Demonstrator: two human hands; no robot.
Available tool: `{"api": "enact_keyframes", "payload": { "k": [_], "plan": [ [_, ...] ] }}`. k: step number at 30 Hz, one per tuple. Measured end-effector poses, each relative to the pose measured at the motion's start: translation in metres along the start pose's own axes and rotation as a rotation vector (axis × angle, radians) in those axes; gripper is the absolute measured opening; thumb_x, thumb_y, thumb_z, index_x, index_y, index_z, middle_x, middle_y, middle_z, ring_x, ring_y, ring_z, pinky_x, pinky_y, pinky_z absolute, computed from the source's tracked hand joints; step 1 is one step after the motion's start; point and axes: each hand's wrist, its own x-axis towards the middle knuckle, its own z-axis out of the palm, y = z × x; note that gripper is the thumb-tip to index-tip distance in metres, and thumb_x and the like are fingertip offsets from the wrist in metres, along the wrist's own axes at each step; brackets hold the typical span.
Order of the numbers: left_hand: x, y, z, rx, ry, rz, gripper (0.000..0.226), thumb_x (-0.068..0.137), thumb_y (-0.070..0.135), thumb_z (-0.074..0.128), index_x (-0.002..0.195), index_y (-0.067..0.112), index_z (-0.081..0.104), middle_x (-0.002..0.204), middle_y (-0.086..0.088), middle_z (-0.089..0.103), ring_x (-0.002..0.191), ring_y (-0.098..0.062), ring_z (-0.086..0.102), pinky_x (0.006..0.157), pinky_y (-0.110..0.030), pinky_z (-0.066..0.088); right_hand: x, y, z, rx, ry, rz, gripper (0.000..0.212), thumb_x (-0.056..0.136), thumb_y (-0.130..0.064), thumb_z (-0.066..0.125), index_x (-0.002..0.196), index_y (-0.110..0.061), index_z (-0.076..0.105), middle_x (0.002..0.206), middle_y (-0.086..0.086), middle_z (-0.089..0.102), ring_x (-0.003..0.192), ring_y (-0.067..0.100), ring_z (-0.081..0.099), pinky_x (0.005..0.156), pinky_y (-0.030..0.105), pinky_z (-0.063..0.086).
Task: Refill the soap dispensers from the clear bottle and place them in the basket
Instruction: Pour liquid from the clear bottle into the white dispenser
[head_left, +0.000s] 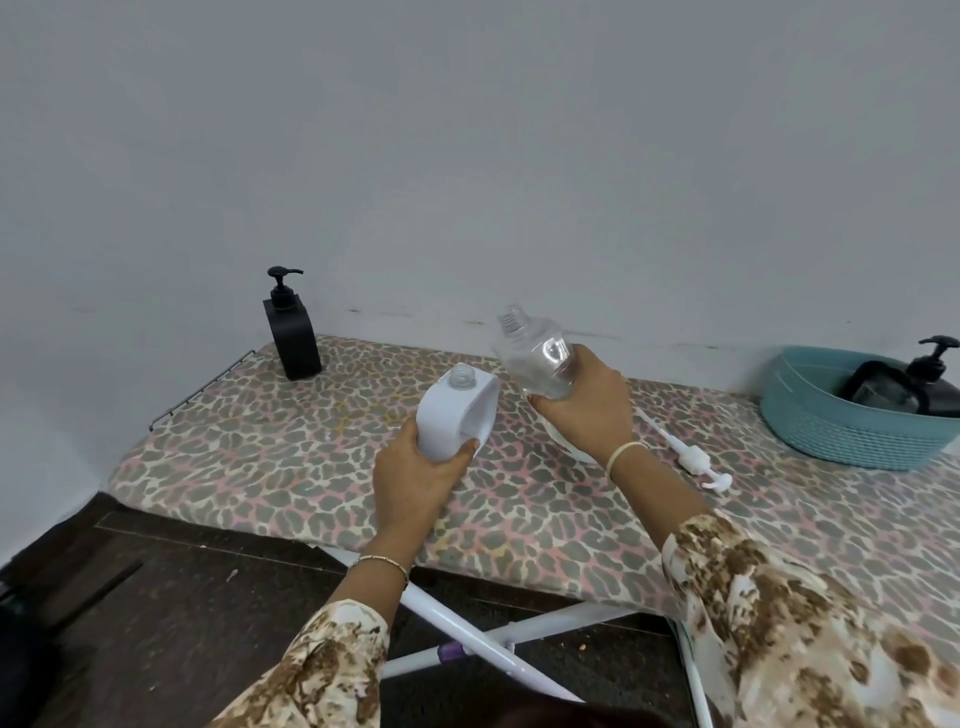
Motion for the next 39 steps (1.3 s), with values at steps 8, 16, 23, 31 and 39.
{"api": "enact_keyframes", "payload": {
  "k": [8, 16, 23, 31, 39],
  "plan": [
    [-0.002, 0.0, -0.001, -0.043, -0.02, -0.031, 0.063, 0.062, 0.057, 0.08, 0.113, 0.023, 0.062, 0.103, 0.004, 0.069, 0.093, -0.018, 0.065, 0.079, -0.042, 0.057, -0.007, -0.015, -0.021, -0.318, -0.113, -0.093, 0.057, 0.073, -0.028, 0.068, 0.127, -0.022, 0.052, 0.113, -0.005, 0.068, 0.097, 0.021, 0.065, 0.074, 0.031, 0.053],
    [-0.002, 0.0, -0.001, -0.025, -0.021, -0.024, 0.062, 0.065, 0.052, 0.082, 0.115, 0.022, 0.061, 0.105, 0.005, 0.068, 0.094, -0.017, 0.064, 0.08, -0.038, 0.057, -0.007, -0.027, -0.03, -0.586, -0.187, -0.144, 0.052, 0.071, -0.013, 0.063, 0.121, -0.022, 0.052, 0.094, -0.001, 0.067, 0.078, 0.022, 0.063, 0.057, 0.026, 0.045],
    [-0.002, -0.003, -0.001, 0.004, -0.019, -0.01, 0.063, 0.065, 0.054, 0.08, 0.115, 0.021, 0.061, 0.104, 0.004, 0.068, 0.094, -0.018, 0.064, 0.079, -0.041, 0.056, -0.007, -0.038, -0.032, -0.658, -0.222, -0.162, 0.047, 0.073, -0.01, 0.062, 0.118, -0.019, 0.053, 0.082, 0.0, 0.059, 0.069, 0.021, 0.053, 0.057, 0.027, 0.04],
    [0.0, -0.004, 0.001, 0.031, -0.021, -0.02, 0.054, 0.067, 0.051, 0.081, 0.106, 0.019, 0.061, 0.099, 0.003, 0.067, 0.09, -0.019, 0.064, 0.074, -0.039, 0.056, -0.004, -0.048, -0.035, -0.745, -0.213, -0.225, 0.049, 0.073, -0.005, 0.06, 0.119, -0.019, 0.053, 0.074, -0.003, 0.054, 0.064, 0.018, 0.051, 0.052, 0.025, 0.035],
    [0.0, -0.004, 0.0, 0.019, -0.025, -0.025, 0.054, 0.068, 0.049, 0.082, 0.109, 0.02, 0.061, 0.102, 0.003, 0.067, 0.092, -0.02, 0.064, 0.077, -0.039, 0.056, -0.006, -0.053, -0.039, -0.767, -0.209, -0.258, 0.048, 0.076, -0.003, 0.058, 0.121, -0.018, 0.052, 0.078, -0.001, 0.054, 0.067, 0.02, 0.049, 0.056, 0.027, 0.036]
  ]
}}
